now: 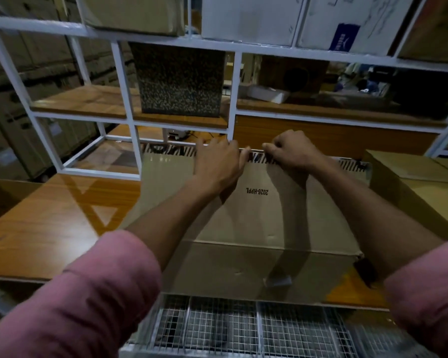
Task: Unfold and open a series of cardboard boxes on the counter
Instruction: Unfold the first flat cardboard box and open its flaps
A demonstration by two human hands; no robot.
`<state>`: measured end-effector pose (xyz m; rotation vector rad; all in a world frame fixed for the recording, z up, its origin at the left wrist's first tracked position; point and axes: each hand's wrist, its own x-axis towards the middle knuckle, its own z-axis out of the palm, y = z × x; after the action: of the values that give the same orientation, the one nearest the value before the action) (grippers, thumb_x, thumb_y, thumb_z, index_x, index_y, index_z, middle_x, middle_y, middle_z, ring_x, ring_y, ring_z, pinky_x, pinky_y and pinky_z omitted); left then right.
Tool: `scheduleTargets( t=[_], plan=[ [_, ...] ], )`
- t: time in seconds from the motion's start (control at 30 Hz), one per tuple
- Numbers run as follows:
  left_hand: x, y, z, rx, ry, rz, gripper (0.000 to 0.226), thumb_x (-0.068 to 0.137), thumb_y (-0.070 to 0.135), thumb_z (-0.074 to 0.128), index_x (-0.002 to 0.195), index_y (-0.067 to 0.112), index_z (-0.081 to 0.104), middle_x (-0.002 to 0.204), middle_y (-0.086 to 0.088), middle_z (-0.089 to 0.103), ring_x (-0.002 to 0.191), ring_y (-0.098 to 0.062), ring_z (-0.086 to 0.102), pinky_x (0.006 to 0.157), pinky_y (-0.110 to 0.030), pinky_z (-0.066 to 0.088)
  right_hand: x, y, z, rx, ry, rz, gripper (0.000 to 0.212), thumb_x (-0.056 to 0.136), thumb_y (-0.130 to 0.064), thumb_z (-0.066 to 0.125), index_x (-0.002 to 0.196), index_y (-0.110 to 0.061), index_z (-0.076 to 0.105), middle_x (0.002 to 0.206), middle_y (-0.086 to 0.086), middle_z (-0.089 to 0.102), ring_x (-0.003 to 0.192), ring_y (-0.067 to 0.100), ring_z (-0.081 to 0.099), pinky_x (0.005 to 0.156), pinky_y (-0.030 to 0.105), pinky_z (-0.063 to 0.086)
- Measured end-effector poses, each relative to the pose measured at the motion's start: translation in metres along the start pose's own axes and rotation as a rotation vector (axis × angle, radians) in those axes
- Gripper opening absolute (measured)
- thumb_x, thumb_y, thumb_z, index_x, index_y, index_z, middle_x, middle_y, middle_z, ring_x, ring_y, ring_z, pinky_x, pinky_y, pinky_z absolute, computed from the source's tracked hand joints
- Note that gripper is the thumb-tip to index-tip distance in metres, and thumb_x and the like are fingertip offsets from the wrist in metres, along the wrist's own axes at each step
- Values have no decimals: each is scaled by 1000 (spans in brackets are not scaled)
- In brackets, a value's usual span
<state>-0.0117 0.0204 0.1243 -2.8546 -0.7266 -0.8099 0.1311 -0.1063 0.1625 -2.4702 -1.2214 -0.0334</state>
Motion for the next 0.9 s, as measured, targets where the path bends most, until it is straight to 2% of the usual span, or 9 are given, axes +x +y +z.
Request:
scheduleTargets(
  t=[0.1,0.2,0.3,0.4,0.47,0.57,0.63,0.77,0.9],
  plan=[
    [8,16,-40,-91,-174,-26,42,105,43,33,82,16,55,82,-5,55,79,-24,56,71,-39,41,-20,-17,-42,-43,-306,85,30,101,-42,51,92,-20,69,86,2,65,78,14,61,62,27,43],
    [5,26,-72,-142,-530,-5,33,105,41,39,80,21,48,99,-8,57,91,-23,55,85,-42,48,-44,-32,-62,-104,-501,67,24,102,-36,49,107,-22,67,103,1,66,92,15,62,71,30,46],
    [-17,37,-98,-285,-834,56,26,109,30,34,97,21,55,116,-6,57,97,-18,55,85,-32,45,-68,-46,-55,-63,-616,48,15,101,-28,50,105,-23,64,106,2,62,93,15,60,75,32,50],
    [-42,45,-106,-416,-984,5,37,110,32,30,133,16,55,118,-4,58,93,-12,58,73,-26,44,-86,-53,-32,-80,-699,3,15,102,-21,45,113,-20,57,113,2,57,97,16,56,88,35,48],
    [-56,49,-103,-367,-1057,34,36,109,33,32,134,16,53,121,-6,61,97,-16,62,74,-28,47,-98,-52,-15,-136,-755,-34,18,102,-19,47,116,-15,57,117,6,58,100,18,57,93,36,46],
    [-76,53,-94,-291,-1060,80,37,108,28,39,133,7,56,128,-10,61,111,-26,61,84,-33,48,-110,-46,8,-175,-749,-92,15,102,-13,41,100,-9,56,113,12,59,97,25,58,89,39,47],
    [-87,52,-85,-387,-1062,29,36,106,31,43,129,8,60,121,-7,63,106,-23,62,78,-31,49,-114,-39,23,-129,-750,-85,22,100,-13,44,112,-3,59,120,16,62,107,32,60,95,46,51],
    [-106,50,-57,-302,-1103,143,41,106,34,42,141,14,50,138,-9,56,121,-25,54,99,-35,40,-131,-28,48,-122,-764,-131,43,92,-24,51,135,-18,51,128,4,58,112,22,56,101,43,48],
    [-127,46,-12,-222,-995,148,40,102,30,51,137,11,51,137,-13,57,120,-30,55,86,-29,36,-145,-13,81,-115,-668,-119,41,93,-35,59,131,-22,51,116,2,62,103,21,58,91,39,49]
  ],
)
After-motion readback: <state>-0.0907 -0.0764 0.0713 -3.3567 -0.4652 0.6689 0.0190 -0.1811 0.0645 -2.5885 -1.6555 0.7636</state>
